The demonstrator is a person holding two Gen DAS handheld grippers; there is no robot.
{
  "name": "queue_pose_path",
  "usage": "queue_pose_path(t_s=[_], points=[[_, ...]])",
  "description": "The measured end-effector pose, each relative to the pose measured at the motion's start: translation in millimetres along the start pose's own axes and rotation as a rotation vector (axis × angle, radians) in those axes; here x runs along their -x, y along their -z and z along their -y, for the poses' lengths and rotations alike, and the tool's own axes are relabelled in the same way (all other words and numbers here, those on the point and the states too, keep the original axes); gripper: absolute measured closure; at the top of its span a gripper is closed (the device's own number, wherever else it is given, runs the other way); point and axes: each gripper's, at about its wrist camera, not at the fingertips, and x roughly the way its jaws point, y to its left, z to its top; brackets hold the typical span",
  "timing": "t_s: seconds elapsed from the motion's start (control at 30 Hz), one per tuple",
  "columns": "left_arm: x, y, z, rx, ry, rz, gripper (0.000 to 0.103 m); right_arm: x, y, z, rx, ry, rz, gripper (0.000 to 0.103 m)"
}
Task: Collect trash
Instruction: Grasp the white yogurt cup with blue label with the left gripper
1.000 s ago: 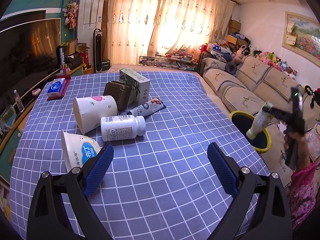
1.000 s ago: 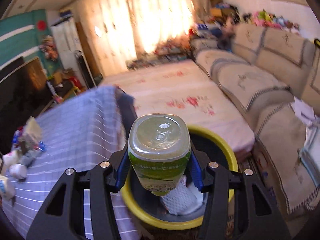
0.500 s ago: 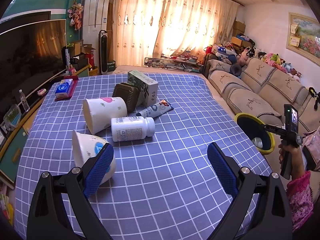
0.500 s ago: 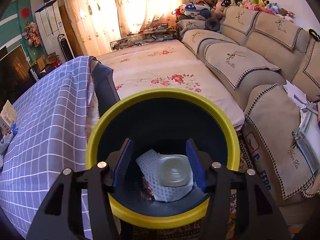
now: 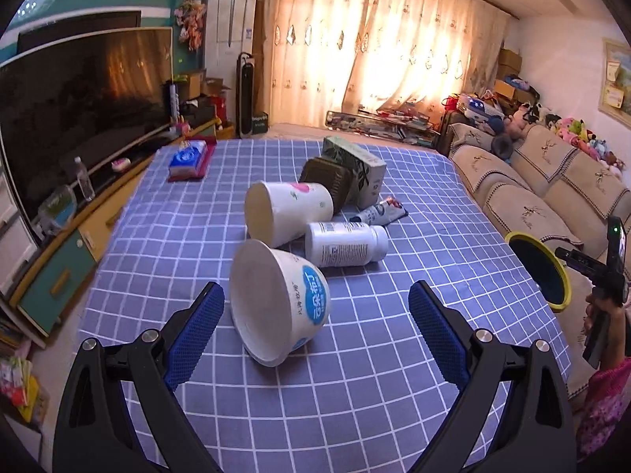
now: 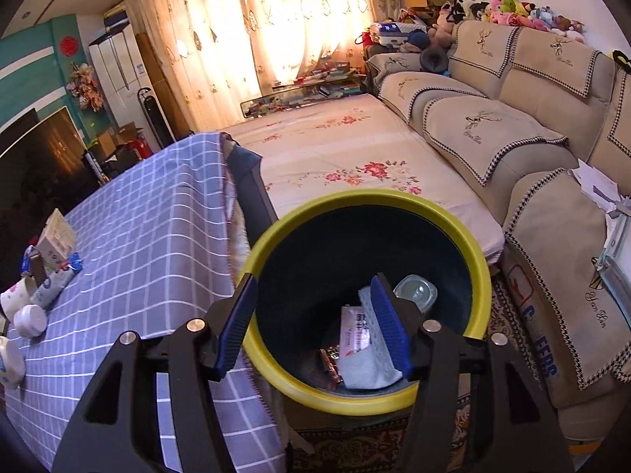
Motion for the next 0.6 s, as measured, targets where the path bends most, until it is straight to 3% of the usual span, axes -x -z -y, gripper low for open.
queue_pose_path(t_s=[0.3,0.47,0.6], points=[[-48.8,9.5,-3.1,0.021,0.035,-0.108,0.044,0.5,2.3,-11.6,0.014,-0.022,-0.014,0.045],[-64.1,10.1,1.1,0.009,0.03,-0.126,0.058,-3.4,5.0,-14.0,0.02,-0.036,-0.029,0.045],[-72.7,10.9,5.3,0.003,0.035,-0.141,0.078,-4.9,5.8,-16.7,0.02,-0.045,-0.034,0.045]])
